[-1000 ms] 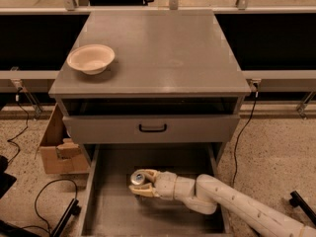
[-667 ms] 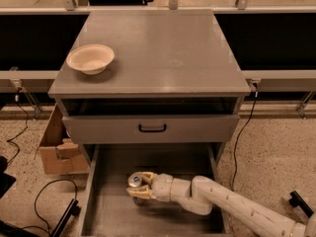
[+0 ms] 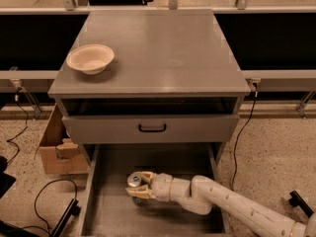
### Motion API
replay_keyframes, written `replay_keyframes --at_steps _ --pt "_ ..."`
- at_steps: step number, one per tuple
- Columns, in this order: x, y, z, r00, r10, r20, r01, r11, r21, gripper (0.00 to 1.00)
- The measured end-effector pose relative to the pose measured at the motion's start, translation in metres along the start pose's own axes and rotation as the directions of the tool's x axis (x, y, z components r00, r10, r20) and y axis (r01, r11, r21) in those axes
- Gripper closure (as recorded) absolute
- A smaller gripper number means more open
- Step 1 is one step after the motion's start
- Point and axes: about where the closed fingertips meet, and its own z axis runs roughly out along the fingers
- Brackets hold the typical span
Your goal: Place redbull can into middle drawer
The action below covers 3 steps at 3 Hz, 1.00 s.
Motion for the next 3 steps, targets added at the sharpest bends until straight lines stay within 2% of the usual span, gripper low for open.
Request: replay_keyframes --at_steps 2,3 --pt "-0.0012 0.002 0.0031 1.0 0.0 0.003 0.0 1.0 -0.006 0.13" --pt "-0.0017 0.0029 0.0044 1.0 0.0 0.004 0.0 1.0 -0.009 0.0"
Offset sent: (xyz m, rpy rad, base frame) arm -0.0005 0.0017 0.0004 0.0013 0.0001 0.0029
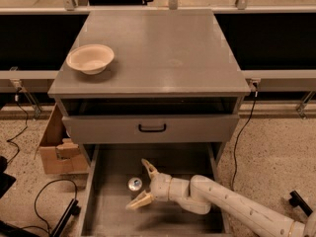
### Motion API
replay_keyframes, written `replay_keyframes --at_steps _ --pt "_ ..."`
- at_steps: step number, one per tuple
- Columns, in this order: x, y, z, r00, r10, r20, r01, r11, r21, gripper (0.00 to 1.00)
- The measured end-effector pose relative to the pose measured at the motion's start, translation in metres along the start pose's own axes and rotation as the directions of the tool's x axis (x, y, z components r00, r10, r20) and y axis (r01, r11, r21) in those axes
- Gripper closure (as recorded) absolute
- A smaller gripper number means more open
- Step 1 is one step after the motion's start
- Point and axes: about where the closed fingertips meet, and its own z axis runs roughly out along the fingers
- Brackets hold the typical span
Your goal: Place redbull can into middle drawer
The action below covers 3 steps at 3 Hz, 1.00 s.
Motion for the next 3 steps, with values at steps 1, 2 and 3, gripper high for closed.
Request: replay_keyframes --at_steps 1,2,3 --pt "-0.002 0.0 0.001 1.0 0.001 0.008 -0.001 1.0 -0.003 0.0" --pt "-0.026 0.01 -0.012 0.999 -0.023 -0.031 0.023 0.9997 0.002 0.0" --pt "-0.053 0.029 -0.053 0.989 0.005 -0.15 0.004 0.998 0.063 0.0"
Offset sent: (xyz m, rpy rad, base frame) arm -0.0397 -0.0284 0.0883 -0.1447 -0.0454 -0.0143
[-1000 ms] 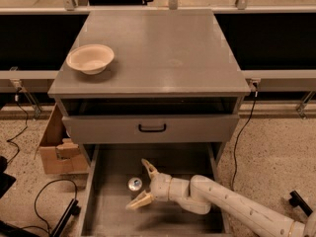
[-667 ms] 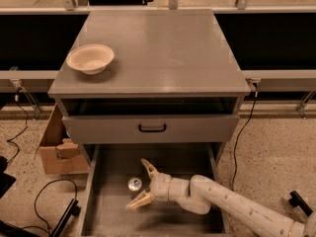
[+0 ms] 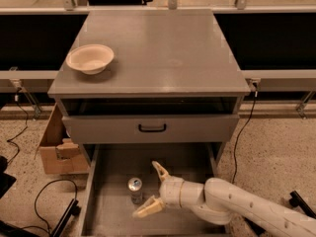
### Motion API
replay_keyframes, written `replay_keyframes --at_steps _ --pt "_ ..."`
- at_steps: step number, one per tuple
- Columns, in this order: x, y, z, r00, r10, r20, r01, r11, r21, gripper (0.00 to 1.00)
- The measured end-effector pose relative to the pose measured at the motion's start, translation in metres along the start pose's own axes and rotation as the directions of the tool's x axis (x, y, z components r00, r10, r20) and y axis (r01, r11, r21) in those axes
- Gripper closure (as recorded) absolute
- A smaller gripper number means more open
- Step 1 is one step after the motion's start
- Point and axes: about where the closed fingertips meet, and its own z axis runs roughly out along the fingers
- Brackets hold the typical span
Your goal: Place redbull can into middle drawer
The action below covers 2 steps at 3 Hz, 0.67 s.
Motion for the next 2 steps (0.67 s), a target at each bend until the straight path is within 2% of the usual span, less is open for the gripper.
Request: replay_keyframes --at_steps 1,2 --pt "0.007 0.052 -0.034 0.976 0.144 -0.165 -0.147 0.9891 -0.006 0.0" --pt "0.011 0.12 -0.055 0.899 0.284 -0.333 -0.32 0.9455 -0.059 0.0"
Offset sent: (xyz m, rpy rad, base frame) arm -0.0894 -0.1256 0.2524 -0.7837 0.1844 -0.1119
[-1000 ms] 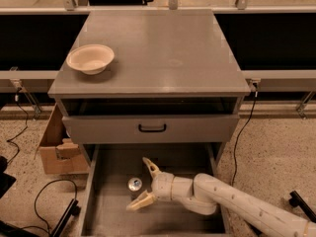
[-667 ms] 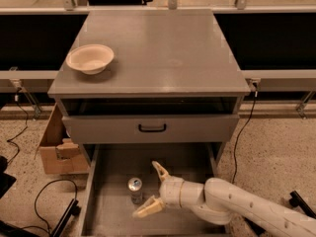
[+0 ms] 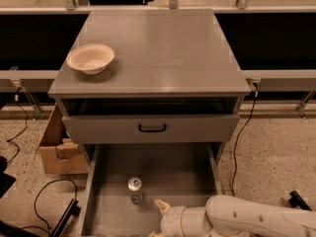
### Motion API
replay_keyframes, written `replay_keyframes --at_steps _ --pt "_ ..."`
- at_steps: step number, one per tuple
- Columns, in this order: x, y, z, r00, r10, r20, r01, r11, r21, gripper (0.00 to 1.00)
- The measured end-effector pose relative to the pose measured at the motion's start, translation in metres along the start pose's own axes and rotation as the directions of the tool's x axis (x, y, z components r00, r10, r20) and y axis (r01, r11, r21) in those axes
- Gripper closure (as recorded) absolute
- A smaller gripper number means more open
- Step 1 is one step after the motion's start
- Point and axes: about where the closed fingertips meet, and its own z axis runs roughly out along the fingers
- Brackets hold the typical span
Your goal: Place redbull can into middle drawer
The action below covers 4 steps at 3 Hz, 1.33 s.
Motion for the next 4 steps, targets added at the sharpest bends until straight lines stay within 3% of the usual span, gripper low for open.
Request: replay_keyframes --at_steps 1,2,3,4 --pt "0.011 0.049 -0.008 0.984 0.092 -0.151 -0.103 0.9928 -0.062 0.0" --pt "-0.004 0.057 -0.011 0.975 0.088 -0.203 -0.1 0.9937 -0.05 0.0" --pt "-0.005 0.057 -0.012 0.976 0.088 -0.201 -0.1 0.9938 -0.048 0.0" --pt "-0.018 0.044 -0.026 0.972 0.043 -0.233 -0.041 0.9991 0.013 0.0"
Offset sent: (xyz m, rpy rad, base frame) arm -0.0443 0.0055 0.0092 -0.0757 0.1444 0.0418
